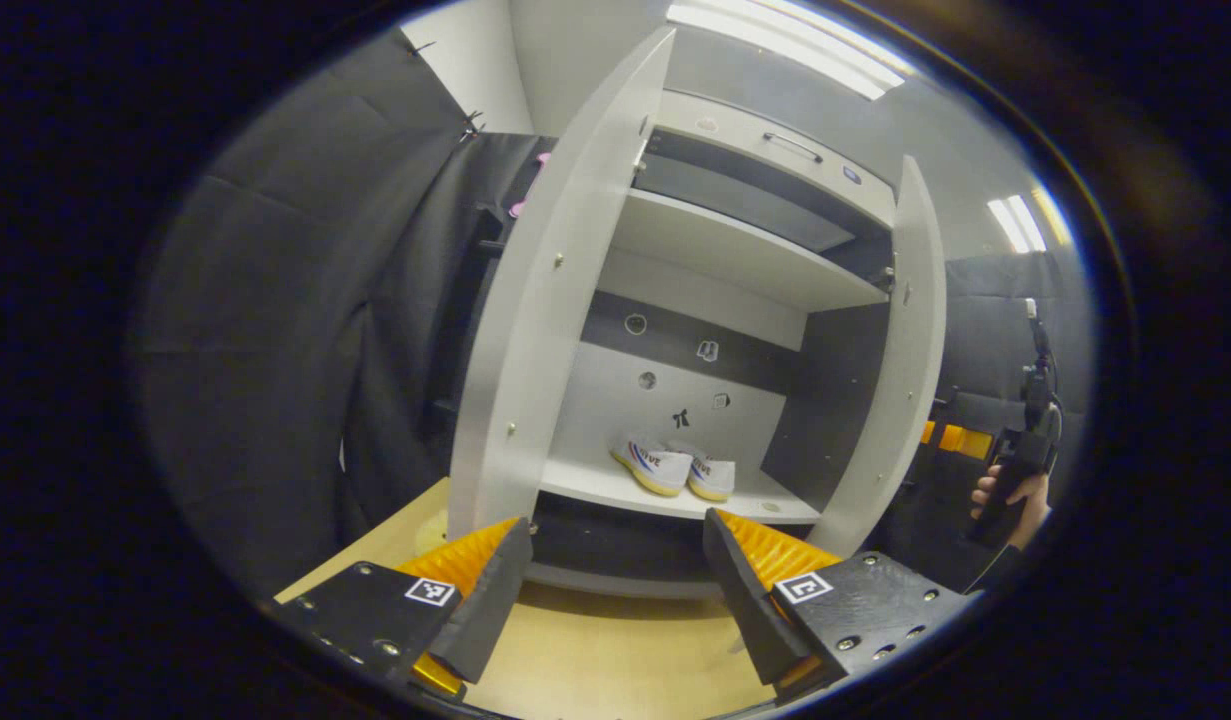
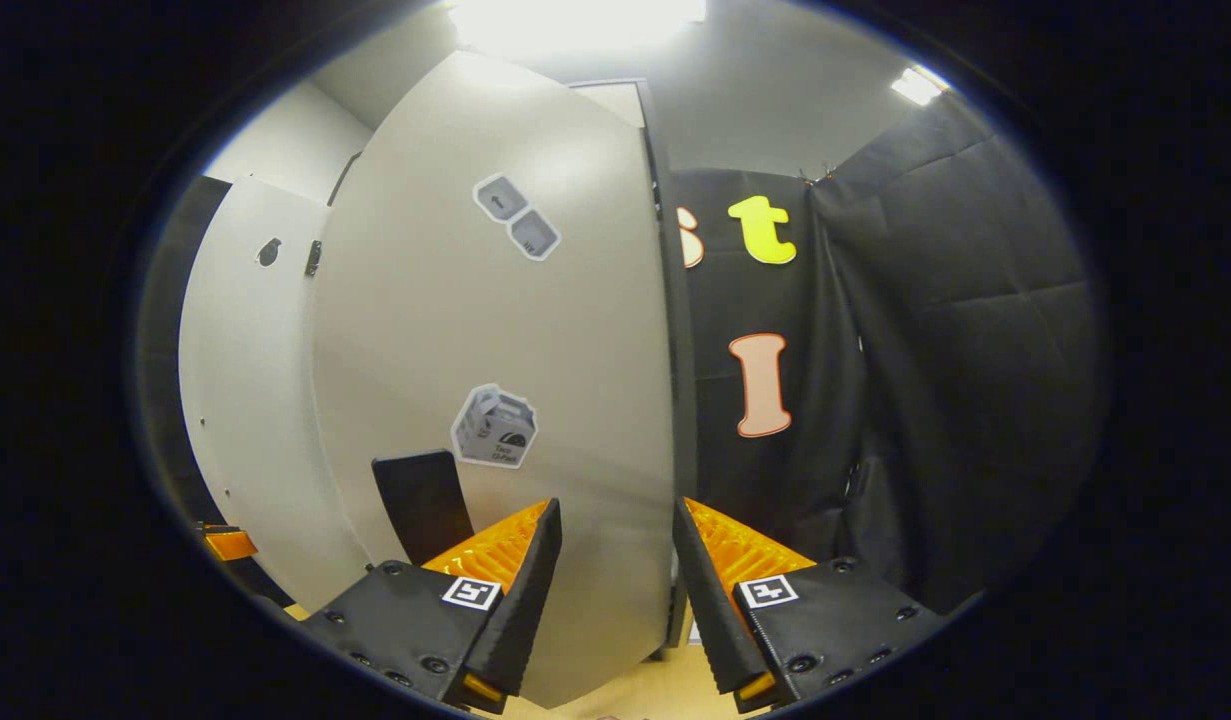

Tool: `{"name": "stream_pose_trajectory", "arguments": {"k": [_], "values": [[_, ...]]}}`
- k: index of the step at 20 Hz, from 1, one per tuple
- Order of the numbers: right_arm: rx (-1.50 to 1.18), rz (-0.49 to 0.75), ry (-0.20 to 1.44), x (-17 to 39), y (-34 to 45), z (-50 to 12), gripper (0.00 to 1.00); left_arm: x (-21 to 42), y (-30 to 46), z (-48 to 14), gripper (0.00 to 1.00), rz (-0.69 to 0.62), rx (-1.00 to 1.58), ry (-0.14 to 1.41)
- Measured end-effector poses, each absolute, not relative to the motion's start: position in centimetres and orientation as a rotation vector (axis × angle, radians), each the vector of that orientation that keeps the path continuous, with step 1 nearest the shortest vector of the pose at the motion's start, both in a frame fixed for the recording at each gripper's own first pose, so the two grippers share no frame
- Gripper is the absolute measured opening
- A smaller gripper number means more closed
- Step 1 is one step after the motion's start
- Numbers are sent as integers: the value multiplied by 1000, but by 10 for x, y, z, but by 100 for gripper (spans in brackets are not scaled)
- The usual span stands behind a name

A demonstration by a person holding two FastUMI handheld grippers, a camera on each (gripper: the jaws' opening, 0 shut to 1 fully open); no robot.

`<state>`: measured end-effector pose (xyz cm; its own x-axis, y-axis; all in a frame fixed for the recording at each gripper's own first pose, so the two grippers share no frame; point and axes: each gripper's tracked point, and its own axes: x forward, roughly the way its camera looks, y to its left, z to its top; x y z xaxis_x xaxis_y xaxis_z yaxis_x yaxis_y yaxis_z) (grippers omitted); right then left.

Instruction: Grab one shoe with the right hand and put it into the shoe cabinet, grab the other shoe with the left hand and put it into the shoe cabinet; then close the right door with the right hand and the left door with the left hand.

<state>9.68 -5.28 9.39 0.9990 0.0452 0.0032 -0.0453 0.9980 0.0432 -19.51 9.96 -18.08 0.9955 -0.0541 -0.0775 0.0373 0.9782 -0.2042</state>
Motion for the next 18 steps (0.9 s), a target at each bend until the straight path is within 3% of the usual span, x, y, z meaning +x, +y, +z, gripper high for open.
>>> {"name": "stream_pose_trajectory", "arguments": {"k": [2,3,5,9,11,12,13,18], "values": [[34,80,3,108,-23,89,74,-200,105,-180,98,-61,-228,80],[25,69,5,114,-18,87,80,-201,108,-181,100,-60,-238,79],[35,36,6,114,-20,86,77,-207,116,-176,100,-48,-227,68],[133,-11,17,118,-29,82,82,-226,134,-175,100,-49,-192,56],[192,-18,28,115,-32,78,98,-233,153,-176,98,-31,-183,54],[214,-21,29,113,-32,77,92,-235,162,-175,100,-22,-178,54],[228,-27,31,111,-31,75,98,-238,174,-176,100,-8,-172,53],[233,-53,42,102,-18,68,98,-245,232,-172,100,71,-110,47]]}}
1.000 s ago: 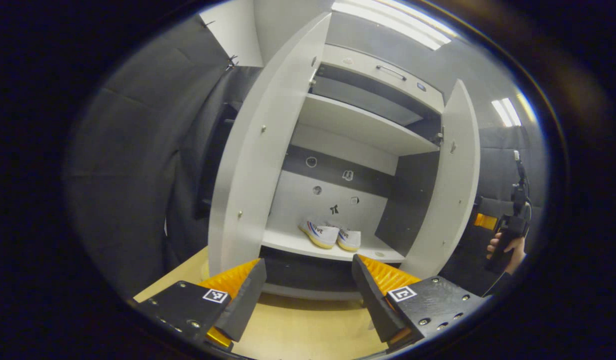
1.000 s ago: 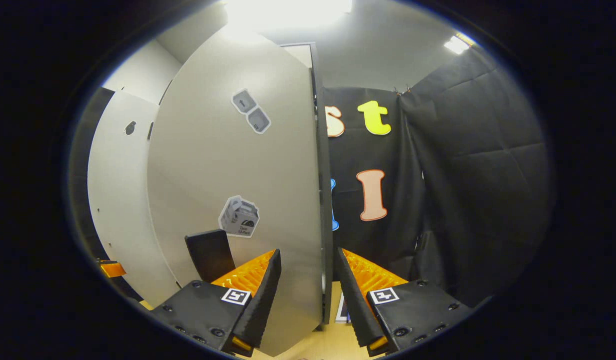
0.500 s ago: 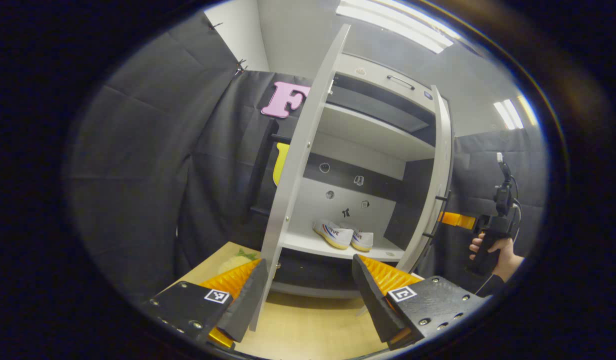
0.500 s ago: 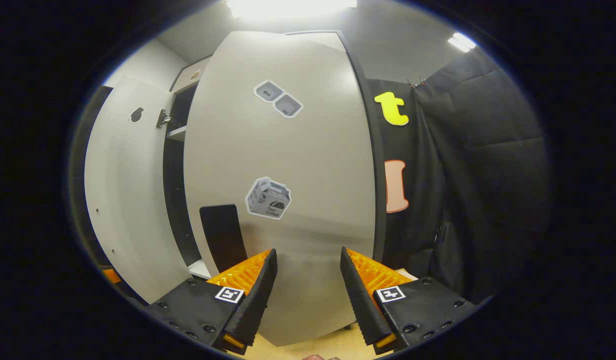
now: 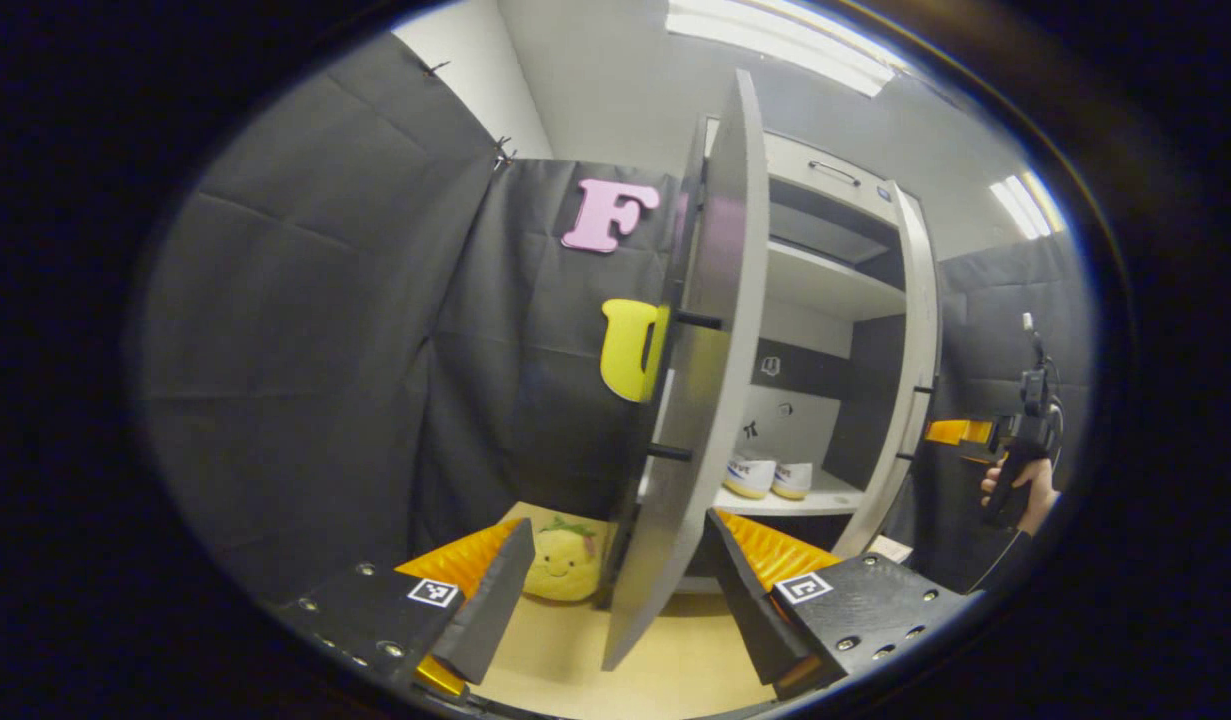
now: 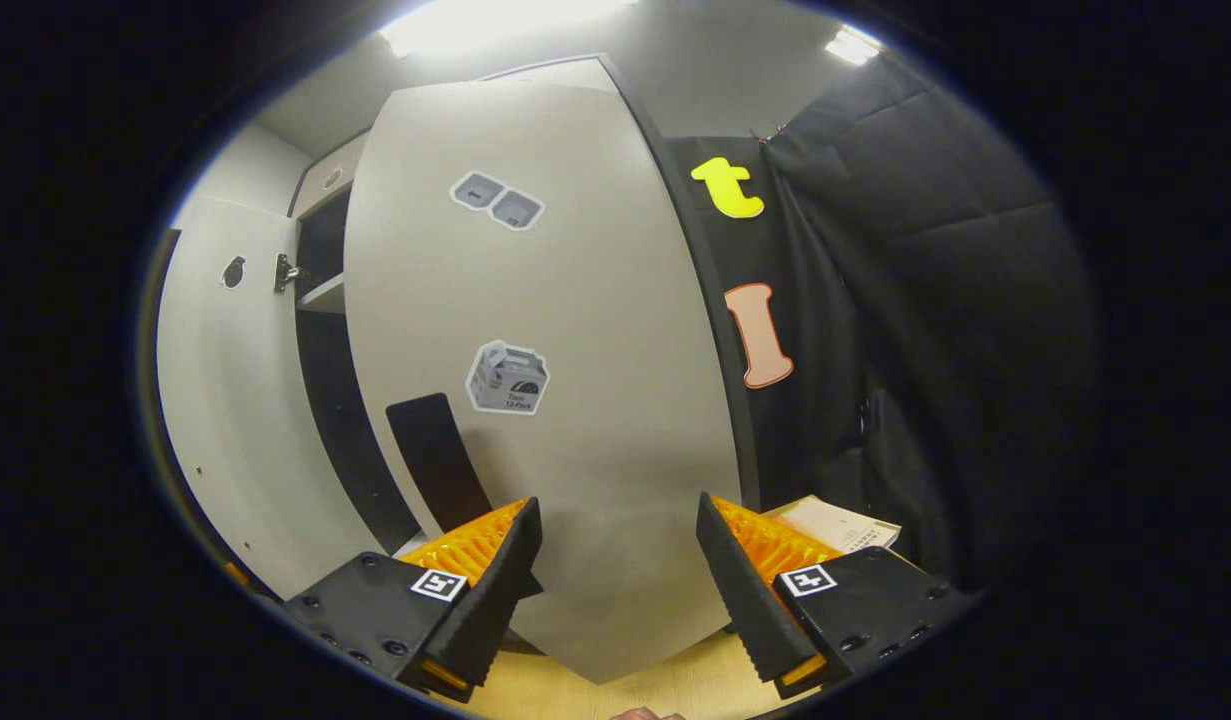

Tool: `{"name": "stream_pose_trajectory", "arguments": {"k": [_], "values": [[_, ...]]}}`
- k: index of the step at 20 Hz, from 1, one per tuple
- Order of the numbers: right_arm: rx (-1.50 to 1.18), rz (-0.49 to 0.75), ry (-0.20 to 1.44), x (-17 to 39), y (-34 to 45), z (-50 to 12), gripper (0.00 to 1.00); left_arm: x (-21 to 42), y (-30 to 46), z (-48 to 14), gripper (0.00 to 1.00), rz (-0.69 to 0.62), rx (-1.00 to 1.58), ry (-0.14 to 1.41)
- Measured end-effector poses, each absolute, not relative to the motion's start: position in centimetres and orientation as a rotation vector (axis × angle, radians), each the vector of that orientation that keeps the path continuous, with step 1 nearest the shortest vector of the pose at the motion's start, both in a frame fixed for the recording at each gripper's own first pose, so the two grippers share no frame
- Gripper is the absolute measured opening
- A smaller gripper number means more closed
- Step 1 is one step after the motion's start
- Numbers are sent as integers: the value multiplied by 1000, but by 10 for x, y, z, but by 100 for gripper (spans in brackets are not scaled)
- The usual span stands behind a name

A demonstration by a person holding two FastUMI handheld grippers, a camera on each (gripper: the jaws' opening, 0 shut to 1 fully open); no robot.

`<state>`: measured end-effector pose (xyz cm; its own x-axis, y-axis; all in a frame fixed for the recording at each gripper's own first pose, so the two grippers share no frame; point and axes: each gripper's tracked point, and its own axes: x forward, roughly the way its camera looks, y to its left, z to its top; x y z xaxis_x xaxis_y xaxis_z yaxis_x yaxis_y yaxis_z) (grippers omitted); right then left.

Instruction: Grab one shoe with the right hand and put it into the shoe cabinet, grab the other shoe with the left hand and put it into the shoe cabinet; then close the right door with the right hand and the left door with the left hand.

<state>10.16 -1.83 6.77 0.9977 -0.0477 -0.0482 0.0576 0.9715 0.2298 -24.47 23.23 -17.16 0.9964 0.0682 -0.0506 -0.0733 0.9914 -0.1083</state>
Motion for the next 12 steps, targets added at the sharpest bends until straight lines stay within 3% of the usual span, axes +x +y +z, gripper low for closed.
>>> {"name": "stream_pose_trajectory", "arguments": {"k": [5,12], "values": [[220,-93,32,83,-15,63,98,-229,273,-162,98,108,-65,26],[159,-188,57,55,-27,47,98,-171,282,-136,95,48,-4,24]]}}
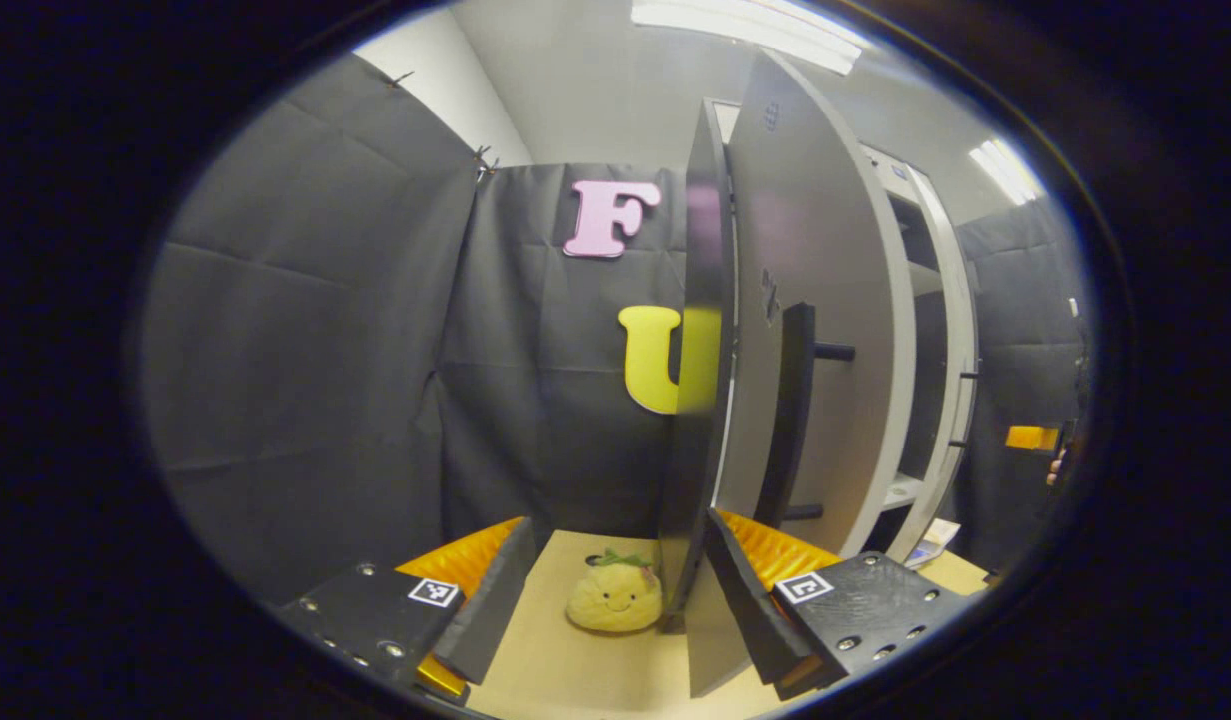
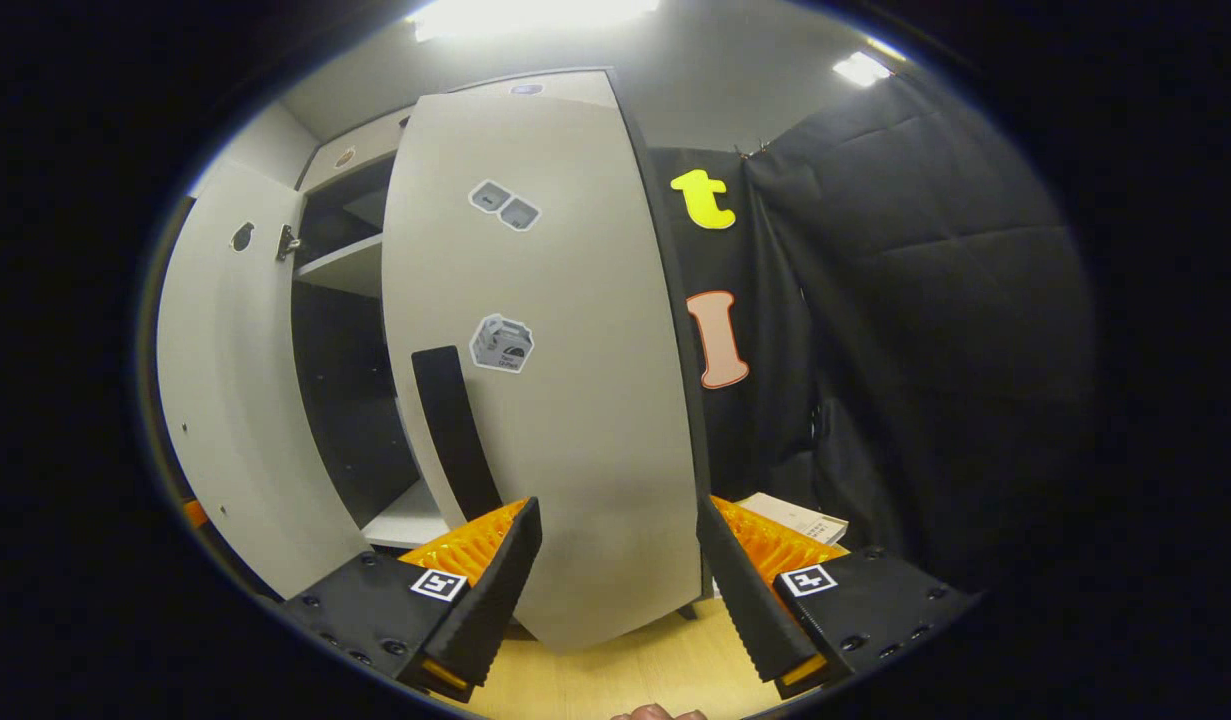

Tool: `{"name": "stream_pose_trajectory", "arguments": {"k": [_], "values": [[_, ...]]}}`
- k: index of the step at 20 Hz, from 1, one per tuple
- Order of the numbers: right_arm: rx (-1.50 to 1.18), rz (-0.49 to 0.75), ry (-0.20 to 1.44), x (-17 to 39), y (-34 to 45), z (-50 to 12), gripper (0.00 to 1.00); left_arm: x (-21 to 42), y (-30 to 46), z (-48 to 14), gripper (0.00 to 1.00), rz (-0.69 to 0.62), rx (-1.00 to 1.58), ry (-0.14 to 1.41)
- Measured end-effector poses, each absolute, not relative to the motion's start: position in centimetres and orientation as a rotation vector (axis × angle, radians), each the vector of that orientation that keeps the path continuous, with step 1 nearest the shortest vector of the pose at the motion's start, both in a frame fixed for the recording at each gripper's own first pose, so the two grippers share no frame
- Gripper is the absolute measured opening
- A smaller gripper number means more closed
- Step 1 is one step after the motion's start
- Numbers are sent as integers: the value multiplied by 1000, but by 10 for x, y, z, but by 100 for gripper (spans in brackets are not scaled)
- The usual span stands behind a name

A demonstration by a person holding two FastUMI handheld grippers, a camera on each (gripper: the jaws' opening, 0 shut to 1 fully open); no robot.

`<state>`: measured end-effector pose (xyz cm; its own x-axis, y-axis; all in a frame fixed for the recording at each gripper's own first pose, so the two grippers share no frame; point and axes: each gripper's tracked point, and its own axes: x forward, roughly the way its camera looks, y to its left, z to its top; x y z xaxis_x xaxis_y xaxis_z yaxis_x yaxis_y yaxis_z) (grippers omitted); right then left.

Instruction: Grab one shoe with the right hand and put it into the shoe cabinet, grab the other shoe with the left hand and put it into the shoe cabinet; then close the right door with the right hand and the left door with the left hand.

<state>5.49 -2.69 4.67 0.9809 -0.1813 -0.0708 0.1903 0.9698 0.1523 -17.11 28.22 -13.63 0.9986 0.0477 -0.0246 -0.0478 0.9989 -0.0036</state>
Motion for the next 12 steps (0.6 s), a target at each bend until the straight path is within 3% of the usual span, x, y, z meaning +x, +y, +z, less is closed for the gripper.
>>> {"name": "stream_pose_trajectory", "arguments": {"k": [8,12], "values": [[155,-258,101,29,-47,23,98,-132,269,-92,96,-40,31,-59],[178,-256,102,31,-58,17,98,-136,269,-91,93,14,41,-55]]}}
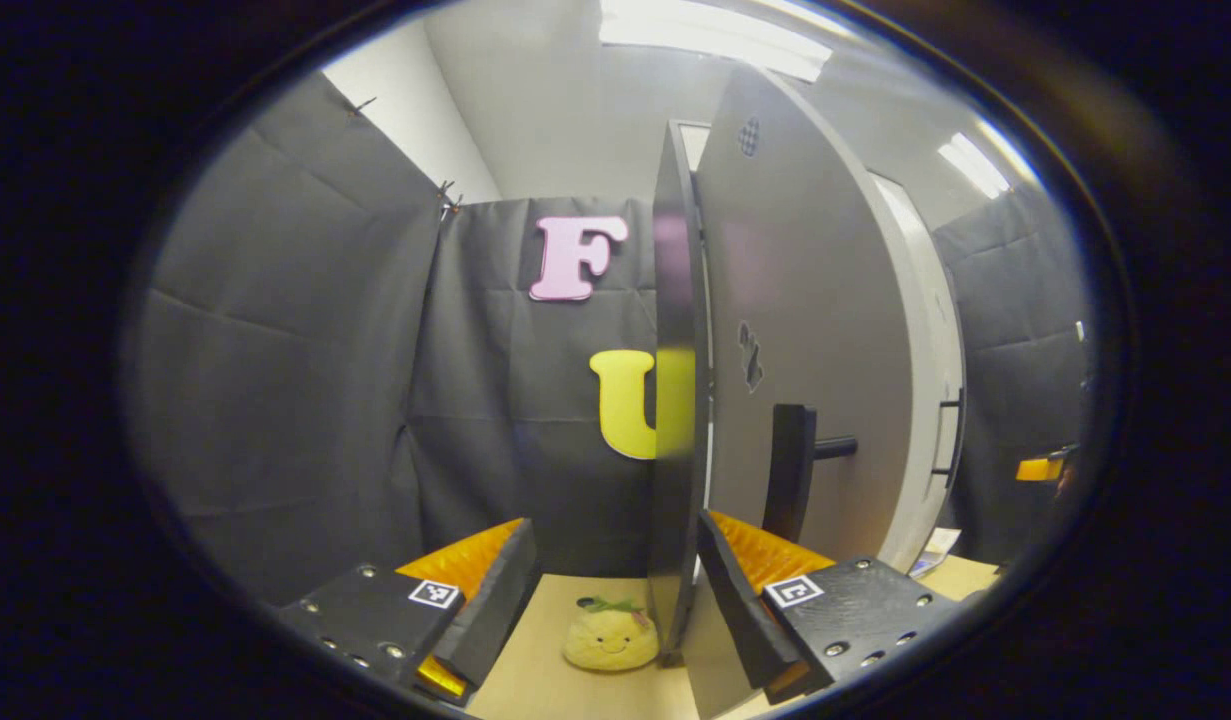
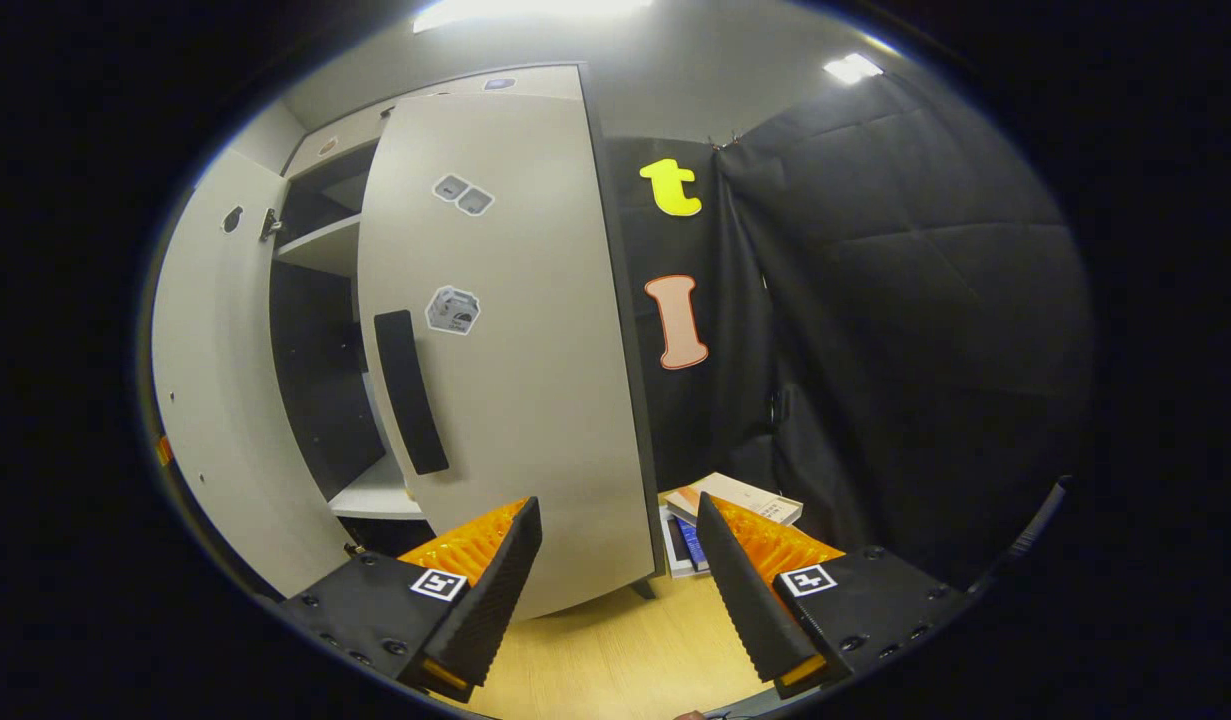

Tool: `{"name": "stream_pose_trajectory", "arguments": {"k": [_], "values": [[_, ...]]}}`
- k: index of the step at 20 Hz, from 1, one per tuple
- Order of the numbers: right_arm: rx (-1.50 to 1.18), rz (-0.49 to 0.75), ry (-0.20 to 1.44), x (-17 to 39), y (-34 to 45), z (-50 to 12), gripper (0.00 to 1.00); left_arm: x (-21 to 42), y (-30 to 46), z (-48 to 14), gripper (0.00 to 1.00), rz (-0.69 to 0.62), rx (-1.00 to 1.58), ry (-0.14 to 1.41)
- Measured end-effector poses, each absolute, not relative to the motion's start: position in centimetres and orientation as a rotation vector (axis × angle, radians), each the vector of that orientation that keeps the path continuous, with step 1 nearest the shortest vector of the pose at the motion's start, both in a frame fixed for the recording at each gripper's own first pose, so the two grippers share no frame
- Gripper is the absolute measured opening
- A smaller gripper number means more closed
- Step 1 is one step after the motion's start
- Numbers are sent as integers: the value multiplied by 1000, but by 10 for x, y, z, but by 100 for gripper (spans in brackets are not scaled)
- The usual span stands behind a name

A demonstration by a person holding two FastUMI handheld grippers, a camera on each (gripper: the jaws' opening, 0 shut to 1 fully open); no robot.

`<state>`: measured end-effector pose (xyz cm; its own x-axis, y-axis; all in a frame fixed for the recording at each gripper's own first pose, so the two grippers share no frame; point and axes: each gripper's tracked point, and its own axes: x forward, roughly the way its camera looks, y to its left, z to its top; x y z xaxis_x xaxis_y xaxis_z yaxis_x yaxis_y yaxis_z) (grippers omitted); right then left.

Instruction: Grab one shoe with the right hand and put it into the shoe cabinet, grab the other shoe with the left hand and put it into the shoe cabinet; then close the right door with the right hand and the left door with the left hand.

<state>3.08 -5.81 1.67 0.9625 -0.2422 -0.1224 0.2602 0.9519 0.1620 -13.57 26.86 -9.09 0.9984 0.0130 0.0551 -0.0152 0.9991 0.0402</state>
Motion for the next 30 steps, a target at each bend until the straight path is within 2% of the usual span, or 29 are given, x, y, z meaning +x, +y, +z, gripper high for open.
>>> {"name": "stream_pose_trajectory", "arguments": {"k": [2,3,6,15,30], "values": [[202,-245,98,37,-64,16,95,-136,267,-97,93,27,-7,-38],[208,-243,94,40,-69,15,96,-138,264,-100,95,29,-31,-30],[208,-226,96,48,-78,11,98,-139,253,-103,93,34,-64,-10],[215,-180,121,68,-104,-4,98,-130,171,-97,93,20,32,-30],[180,-225,144,75,-195,-26,98,-80,58,-133,93,3,36,66]]}}
